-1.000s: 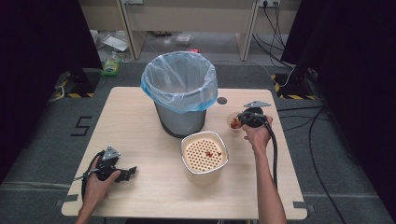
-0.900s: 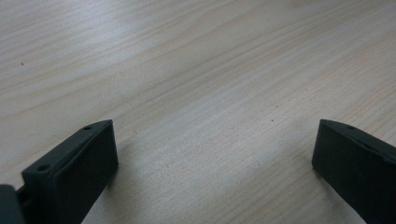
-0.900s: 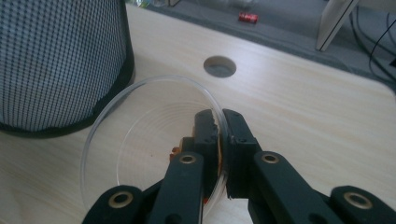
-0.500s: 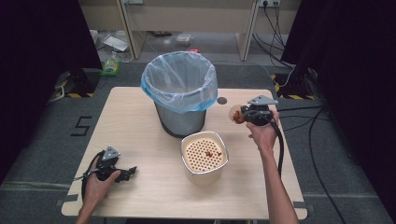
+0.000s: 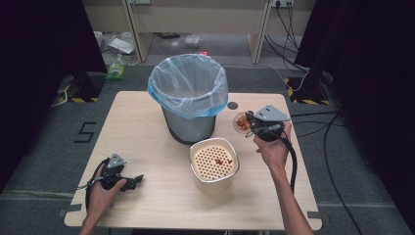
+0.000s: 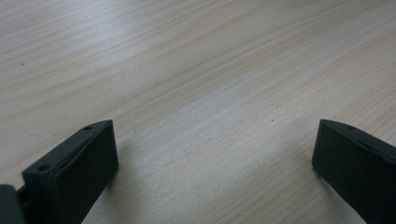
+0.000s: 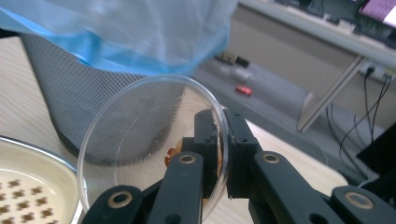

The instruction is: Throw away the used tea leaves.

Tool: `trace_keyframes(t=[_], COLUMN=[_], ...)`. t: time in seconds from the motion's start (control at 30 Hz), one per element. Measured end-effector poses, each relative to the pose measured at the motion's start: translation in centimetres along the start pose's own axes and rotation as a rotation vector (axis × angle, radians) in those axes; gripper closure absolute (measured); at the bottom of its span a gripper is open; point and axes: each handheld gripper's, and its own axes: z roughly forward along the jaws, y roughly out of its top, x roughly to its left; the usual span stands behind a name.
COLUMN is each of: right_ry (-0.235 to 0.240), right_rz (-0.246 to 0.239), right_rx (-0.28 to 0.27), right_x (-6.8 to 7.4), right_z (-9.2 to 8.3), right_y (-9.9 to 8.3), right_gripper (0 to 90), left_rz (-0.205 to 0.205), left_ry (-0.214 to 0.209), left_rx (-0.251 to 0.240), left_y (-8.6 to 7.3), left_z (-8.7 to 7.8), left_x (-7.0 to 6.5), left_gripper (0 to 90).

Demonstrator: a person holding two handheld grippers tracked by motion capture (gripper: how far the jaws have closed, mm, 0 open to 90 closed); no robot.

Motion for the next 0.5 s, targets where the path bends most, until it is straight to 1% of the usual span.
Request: trace_keyframes(t=[0.03,0.07,0.13,0.23,0.27,0.3,0.33,0.37,0.4,0.47,0.5], right_ry=[0.0,-0.01,-0.027,-0.078,-0.078,-0.104,-0.121,-0.148,-0.182,-0.253,-0.269], right_rz=[0.0,-0.02,-0.05,-0.136,-0.136,-0.192,-0.224,-0.27,-0.323,-0.446,-0.493], right_rx=[0.0,-0.019,-0.034,-0.071,-0.071,-0.096,-0.104,-0.112,-0.115,-0.116,-0.122], right_x=[0.0,0.7,1.3,2.7,2.7,3.6,4.1,4.8,5.5,7.1,7.9], right_z=[0.0,-0.6,-1.2,-2.2,-2.2,-2.8,-3.1,-3.4,-3.6,-3.9,-3.9], right_y=[0.0,0.3,0.5,0.8,0.8,0.9,0.9,0.9,0.8,0.6,0.4], right_gripper=[85.4,85.5,85.6,85.9,85.9,85.9,85.9,85.9,85.9,86.2,86.2], left_rz=[0.0,-0.001,-0.001,-0.001,-0.001,0.0,0.001,0.001,0.001,0.001,0.001], left_ry=[0.0,0.0,0.001,0.003,0.003,0.005,0.005,0.005,0.005,0.004,0.004], left_rx=[0.0,0.0,0.0,0.001,-0.001,-0.003,-0.003,-0.002,-0.002,-0.002,-0.002], left_y=[0.0,0.0,0.0,0.0,0.0,0.0,0.0,0.0,0.0,0.0,0.0], left_z=[0.0,0.0,0.0,0.0,0.0,0.0,0.0,0.0,0.0,0.0,0.0], left_x=[0.0,0.0,0.0,0.0,-0.1,-0.1,-0.1,-0.1,-0.1,-0.1,-0.1], left_gripper=[0.0,0.0,0.0,0.0,0.0,0.0,0.0,0.0,0.0,0.0,0.0])
